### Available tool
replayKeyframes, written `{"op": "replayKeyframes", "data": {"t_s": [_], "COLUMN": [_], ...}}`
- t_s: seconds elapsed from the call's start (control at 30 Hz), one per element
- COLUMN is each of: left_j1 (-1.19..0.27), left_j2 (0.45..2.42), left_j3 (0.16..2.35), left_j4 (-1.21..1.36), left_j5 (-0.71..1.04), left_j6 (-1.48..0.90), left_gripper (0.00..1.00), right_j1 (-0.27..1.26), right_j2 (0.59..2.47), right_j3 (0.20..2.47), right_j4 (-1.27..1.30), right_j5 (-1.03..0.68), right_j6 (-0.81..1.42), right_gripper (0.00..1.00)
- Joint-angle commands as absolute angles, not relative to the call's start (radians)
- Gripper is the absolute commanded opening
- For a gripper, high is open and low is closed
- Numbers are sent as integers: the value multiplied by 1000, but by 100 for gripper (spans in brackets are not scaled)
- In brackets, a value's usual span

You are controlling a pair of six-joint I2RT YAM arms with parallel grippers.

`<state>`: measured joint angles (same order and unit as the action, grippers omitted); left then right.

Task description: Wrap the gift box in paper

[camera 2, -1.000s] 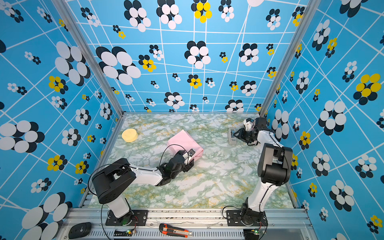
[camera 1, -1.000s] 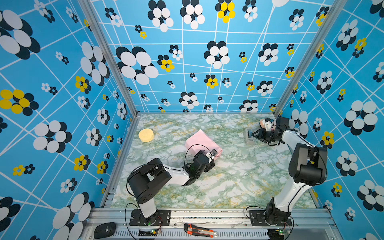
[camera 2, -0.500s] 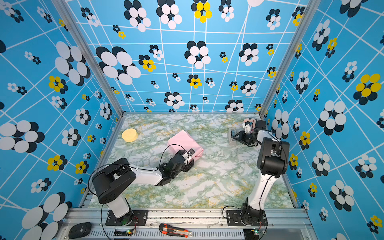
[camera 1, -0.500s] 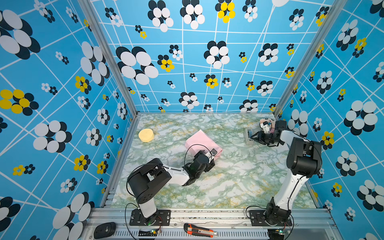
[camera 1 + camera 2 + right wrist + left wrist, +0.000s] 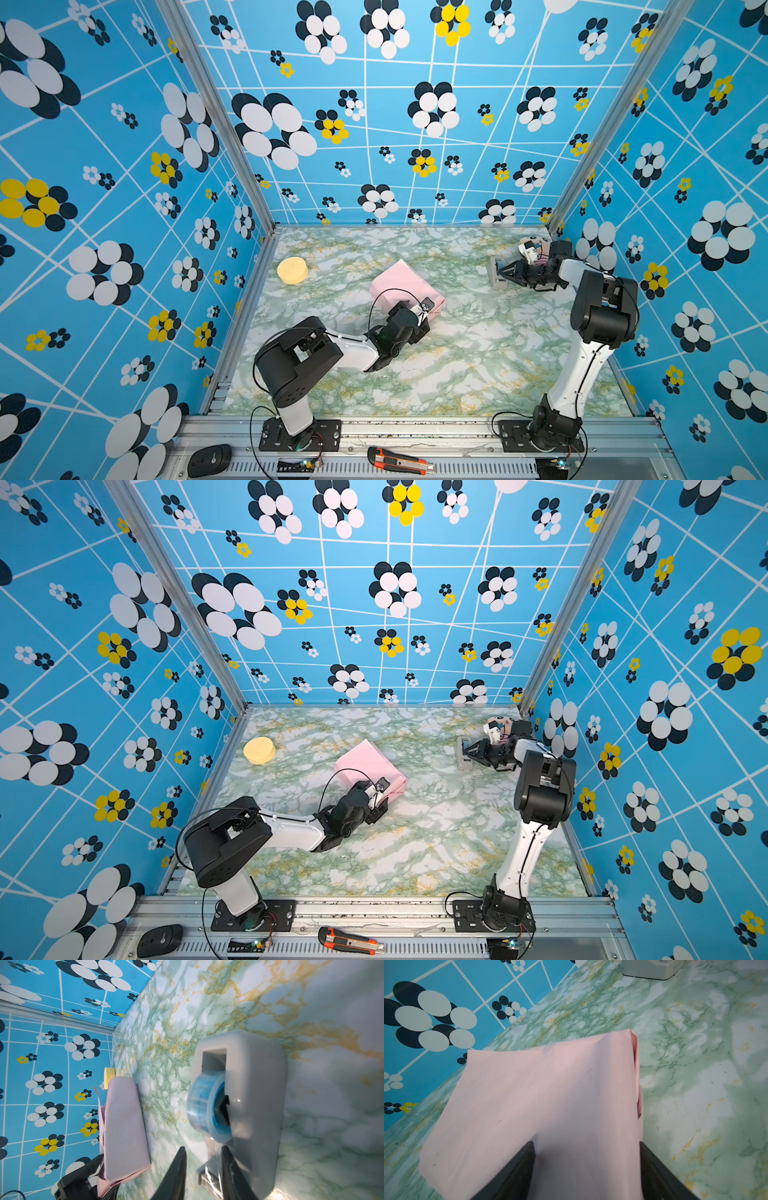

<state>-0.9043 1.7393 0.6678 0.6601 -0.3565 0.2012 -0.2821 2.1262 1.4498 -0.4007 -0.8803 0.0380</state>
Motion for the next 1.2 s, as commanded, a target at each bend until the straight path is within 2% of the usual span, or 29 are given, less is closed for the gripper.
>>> {"op": "replayKeyframes", "data": {"t_s": [0.0, 0.13, 0.3, 0.57, 1.17], "left_j1": [-881, -881, -881, -881, -881], "left_j2": [1792, 1792, 1795, 1795, 1798], "left_j3": [623, 624, 624, 623, 626], "left_j4": [466, 465, 467, 466, 467], "left_j5": [-339, -339, -338, -338, -334], "left_j6": [150, 147, 147, 146, 146], "left_gripper": [77, 77, 77, 76, 76], "right_j1": [-284, -284, -284, -288, -287], "right_j2": [2151, 2157, 2169, 2169, 2242], "right_j3": [1481, 1493, 1519, 1531, 1594], "right_j4": [-409, -424, -462, -548, -653], "right_j5": [-914, -899, -910, -830, -906], "right_j6": [39, 39, 40, 36, -9], "right_gripper": [33, 36, 33, 36, 30]}}
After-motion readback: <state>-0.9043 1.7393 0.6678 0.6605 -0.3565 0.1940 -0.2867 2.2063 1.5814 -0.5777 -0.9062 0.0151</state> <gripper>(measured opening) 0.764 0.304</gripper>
